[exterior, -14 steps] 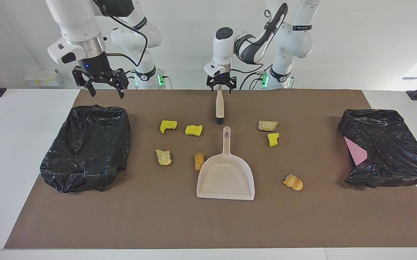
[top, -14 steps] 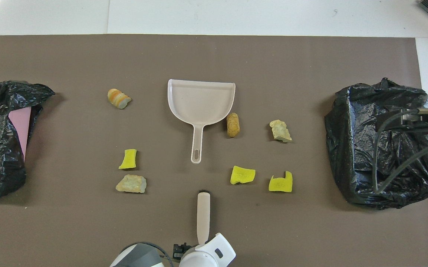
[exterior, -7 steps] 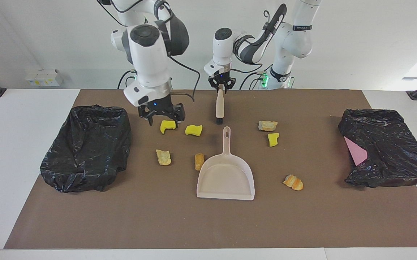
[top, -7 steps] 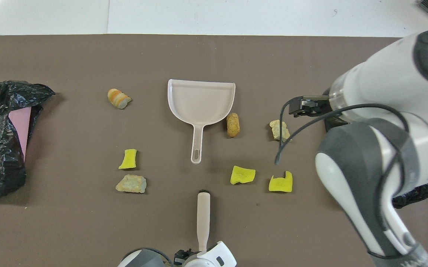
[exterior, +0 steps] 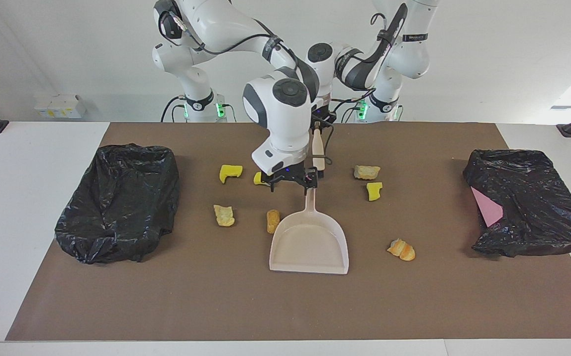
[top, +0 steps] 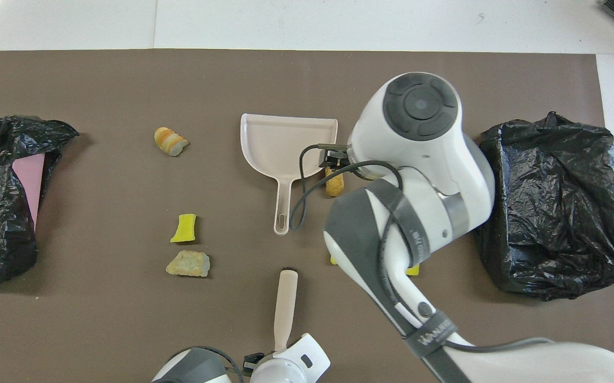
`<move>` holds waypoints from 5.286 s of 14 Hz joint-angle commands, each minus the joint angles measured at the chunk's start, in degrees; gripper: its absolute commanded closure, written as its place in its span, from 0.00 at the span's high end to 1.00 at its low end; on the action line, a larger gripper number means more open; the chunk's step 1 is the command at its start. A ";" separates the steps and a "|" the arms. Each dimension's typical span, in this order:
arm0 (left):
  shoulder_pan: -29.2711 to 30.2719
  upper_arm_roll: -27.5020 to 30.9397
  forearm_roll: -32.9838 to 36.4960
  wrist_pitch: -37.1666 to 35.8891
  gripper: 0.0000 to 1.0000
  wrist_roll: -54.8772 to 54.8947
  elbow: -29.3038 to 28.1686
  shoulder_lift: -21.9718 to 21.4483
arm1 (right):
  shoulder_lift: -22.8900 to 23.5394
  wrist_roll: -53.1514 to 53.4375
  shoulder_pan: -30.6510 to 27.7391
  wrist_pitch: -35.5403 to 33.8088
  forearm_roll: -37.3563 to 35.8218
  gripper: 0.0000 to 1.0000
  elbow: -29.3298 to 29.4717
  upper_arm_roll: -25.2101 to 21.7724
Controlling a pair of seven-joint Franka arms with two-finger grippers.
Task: Sweep and dump trash in bin
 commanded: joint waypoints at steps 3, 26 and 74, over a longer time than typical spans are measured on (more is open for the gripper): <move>5.54 -0.44 0.97 -9.16 0.00 -3.45 -0.15 -2.82 | 7.94 2.16 3.38 3.79 -0.59 1.00 4.96 0.09; 24.10 -0.35 0.18 -15.53 0.00 -20.52 -7.24 -13.02 | -3.99 -17.02 1.46 0.04 -0.68 0.00 -6.65 0.00; 36.24 -0.35 1.24 -6.63 0.00 69.22 26.68 24.96 | -15.25 -91.71 0.23 5.47 -8.85 0.00 -31.17 0.09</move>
